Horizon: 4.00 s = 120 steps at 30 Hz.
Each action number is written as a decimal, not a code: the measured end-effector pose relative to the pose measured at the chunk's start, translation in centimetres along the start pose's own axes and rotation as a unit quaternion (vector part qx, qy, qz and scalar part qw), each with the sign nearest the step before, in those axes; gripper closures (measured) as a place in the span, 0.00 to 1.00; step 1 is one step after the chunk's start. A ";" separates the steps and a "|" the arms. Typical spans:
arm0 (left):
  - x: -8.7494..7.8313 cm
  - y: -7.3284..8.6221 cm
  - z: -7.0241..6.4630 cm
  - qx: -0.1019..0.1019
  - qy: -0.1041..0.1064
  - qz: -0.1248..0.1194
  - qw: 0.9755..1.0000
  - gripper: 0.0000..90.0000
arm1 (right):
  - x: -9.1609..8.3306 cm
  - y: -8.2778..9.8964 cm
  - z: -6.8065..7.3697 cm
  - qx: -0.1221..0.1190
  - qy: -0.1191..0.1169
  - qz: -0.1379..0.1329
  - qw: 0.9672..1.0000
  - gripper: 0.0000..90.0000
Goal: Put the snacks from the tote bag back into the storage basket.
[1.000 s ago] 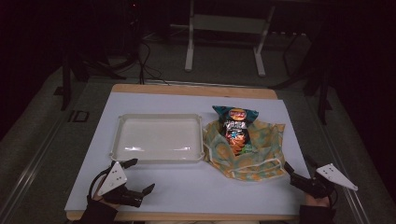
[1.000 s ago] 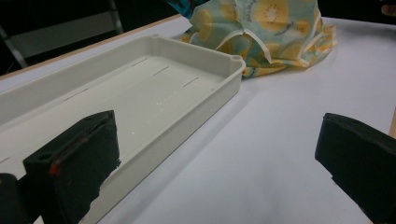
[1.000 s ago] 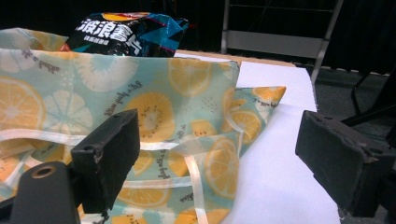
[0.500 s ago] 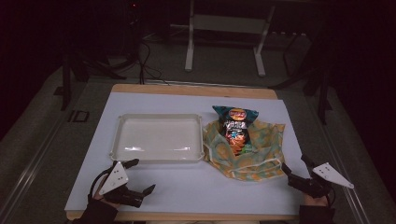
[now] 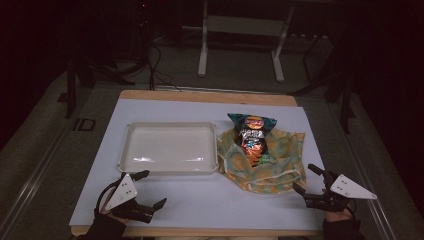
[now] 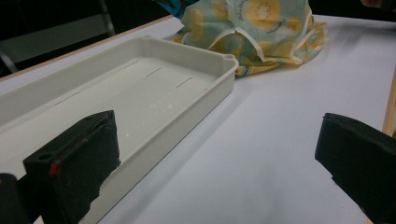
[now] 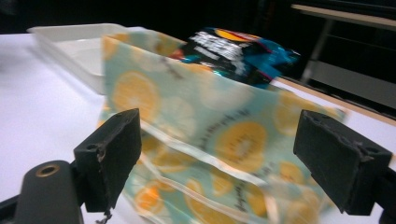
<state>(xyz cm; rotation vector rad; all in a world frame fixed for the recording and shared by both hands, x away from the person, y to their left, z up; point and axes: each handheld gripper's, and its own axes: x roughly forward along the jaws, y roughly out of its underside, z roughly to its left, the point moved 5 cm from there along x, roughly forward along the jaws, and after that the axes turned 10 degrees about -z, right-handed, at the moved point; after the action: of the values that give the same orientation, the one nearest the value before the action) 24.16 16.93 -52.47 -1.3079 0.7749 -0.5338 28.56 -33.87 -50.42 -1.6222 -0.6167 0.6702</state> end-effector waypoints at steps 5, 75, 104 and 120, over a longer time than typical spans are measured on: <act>0.0 0.0 -0.1 0.002 0.000 0.000 1.000 0.00 | 0.4 -1.1 0.0 0.018 -0.036 0.004 0.999 0.15; -0.1 0.2 -0.5 0.004 0.010 0.005 1.000 0.00 | 16.1 -5.8 -10.7 0.051 -0.090 0.090 0.991 0.20; -0.1 0.4 -0.4 0.002 0.009 0.011 1.000 0.00 | 18.3 -0.9 -11.8 0.064 -0.096 0.159 0.981 0.57; 0.0 0.4 -0.4 0.002 0.009 0.012 1.000 0.00 | 19.0 0.0 -11.6 0.069 -0.109 0.195 0.972 0.99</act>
<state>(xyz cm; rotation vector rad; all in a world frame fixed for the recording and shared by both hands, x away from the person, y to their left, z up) 23.78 16.79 -52.92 -1.2896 0.8040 -0.5288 50.10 -28.15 -50.67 -1.5642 -0.3971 1.1659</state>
